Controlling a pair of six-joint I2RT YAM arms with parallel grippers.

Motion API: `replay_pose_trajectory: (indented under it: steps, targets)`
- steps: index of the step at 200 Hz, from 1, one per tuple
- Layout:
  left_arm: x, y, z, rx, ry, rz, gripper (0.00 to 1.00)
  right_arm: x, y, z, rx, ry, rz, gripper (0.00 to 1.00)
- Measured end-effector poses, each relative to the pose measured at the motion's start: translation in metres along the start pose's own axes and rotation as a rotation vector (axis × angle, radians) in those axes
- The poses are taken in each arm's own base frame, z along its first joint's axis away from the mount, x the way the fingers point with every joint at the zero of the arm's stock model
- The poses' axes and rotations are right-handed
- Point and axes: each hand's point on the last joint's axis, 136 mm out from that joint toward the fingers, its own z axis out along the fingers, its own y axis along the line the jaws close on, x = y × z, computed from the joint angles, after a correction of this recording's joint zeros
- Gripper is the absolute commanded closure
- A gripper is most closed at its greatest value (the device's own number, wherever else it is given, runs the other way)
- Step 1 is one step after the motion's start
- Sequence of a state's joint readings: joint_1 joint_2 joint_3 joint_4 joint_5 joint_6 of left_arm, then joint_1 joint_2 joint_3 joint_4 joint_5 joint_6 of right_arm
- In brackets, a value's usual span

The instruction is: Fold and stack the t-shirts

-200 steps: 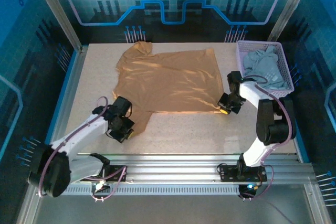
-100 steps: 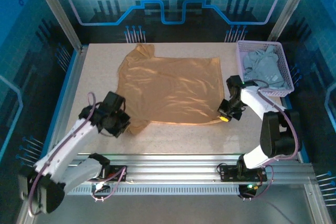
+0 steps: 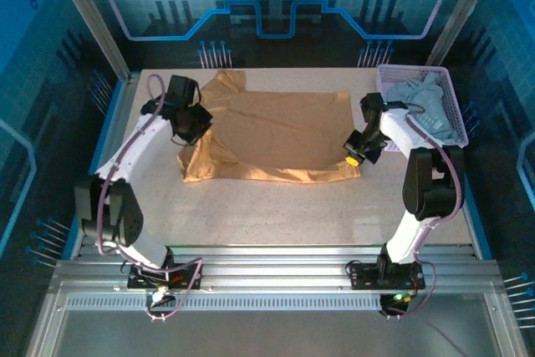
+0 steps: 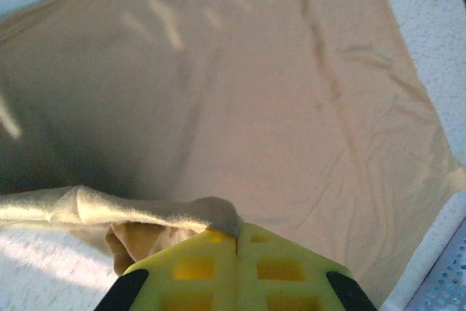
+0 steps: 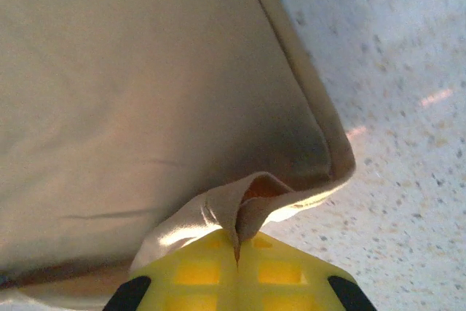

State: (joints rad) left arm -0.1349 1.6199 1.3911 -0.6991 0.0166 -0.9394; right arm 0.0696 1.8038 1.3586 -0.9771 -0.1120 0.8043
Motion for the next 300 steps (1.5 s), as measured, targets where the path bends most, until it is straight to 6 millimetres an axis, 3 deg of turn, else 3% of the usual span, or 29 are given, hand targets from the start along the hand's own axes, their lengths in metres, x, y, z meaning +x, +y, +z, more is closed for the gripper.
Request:
replay_pose_trajectory:
  steps: [51, 122, 168, 219, 232, 241, 250, 262, 278, 300]
  targets:
    - [-0.024, -0.029, 0.025, 0.018, 0.000, 0.081, 1.00, -0.022, 0.016, -0.002, -0.010, -0.017, 0.019, 1.00]
    - [-0.054, -0.057, 0.039, 0.047, -0.026, 0.164, 1.00, -0.042, 0.027, 0.001, 0.000, -0.029, 0.042, 1.00]
    - [-0.067, -0.067, 0.050, 0.051, -0.029, 0.200, 1.00, -0.050, 0.029, 0.000, 0.007, -0.044, 0.061, 1.00]
    - [-0.079, -0.063, 0.069, 0.026, -0.010, 0.208, 1.00, -0.067, 0.036, 0.004, 0.008, -0.060, 0.075, 1.00]
    - [-0.080, -0.060, 0.074, 0.019, -0.002, 0.208, 0.70, -0.068, 0.036, 0.010, 0.016, -0.051, 0.077, 1.00]
    - [-0.080, -0.058, 0.078, 0.014, 0.005, 0.208, 0.47, -0.069, 0.035, 0.014, 0.021, -0.045, 0.079, 0.84]
    - [-0.080, -0.054, 0.081, 0.003, 0.012, 0.206, 0.38, -0.069, 0.035, 0.017, 0.024, -0.041, 0.081, 0.67]
    - [-0.078, -0.047, 0.084, -0.021, 0.025, 0.204, 0.33, -0.070, 0.035, 0.018, 0.024, -0.043, 0.070, 0.51]
    - [-0.073, -0.028, 0.083, -0.064, 0.030, 0.201, 0.32, -0.073, 0.036, 0.015, 0.021, -0.063, 0.051, 0.43]
    - [-0.051, 0.030, 0.067, -0.154, 0.070, 0.130, 0.33, -0.069, 0.032, 0.005, 0.011, -0.101, 0.009, 0.40]
